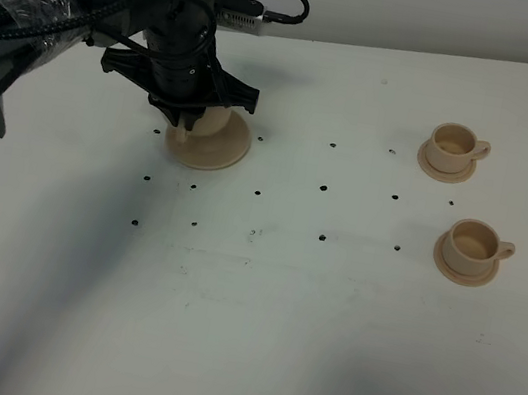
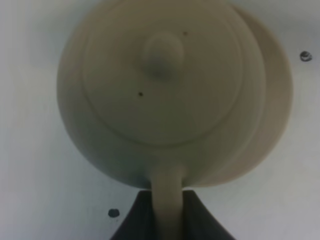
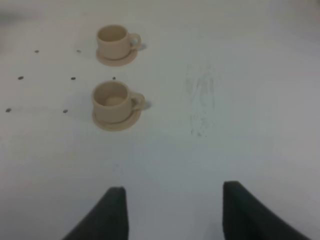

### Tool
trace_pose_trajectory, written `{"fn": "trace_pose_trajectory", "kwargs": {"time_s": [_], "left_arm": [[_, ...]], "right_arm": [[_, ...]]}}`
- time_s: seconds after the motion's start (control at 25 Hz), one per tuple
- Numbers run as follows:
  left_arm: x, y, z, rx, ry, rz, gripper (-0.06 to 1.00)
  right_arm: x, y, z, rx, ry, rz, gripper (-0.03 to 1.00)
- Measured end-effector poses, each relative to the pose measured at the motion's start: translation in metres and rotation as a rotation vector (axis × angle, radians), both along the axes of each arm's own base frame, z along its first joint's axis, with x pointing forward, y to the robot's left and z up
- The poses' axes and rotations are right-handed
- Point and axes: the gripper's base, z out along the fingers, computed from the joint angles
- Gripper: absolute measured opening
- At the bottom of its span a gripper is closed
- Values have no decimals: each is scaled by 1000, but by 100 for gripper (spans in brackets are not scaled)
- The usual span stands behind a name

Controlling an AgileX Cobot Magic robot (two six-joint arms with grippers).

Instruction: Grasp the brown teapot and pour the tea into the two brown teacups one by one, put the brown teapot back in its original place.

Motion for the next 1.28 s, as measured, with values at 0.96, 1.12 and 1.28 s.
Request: {"fn": "trace_pose_trajectory", "kwargs": {"time_s": [0.96,1.12,1.28], "left_arm": [[-20,-64,32,-123,-193,-866,13],[-25,-72,34,-177,-217,-1031,13],[-32,-80,36,-243,-228,-1162,13]], "right_arm": [[0,0,0,0,0,0,42],[0,0,0,0,0,0,42],[0,0,0,0,0,0,42]]}}
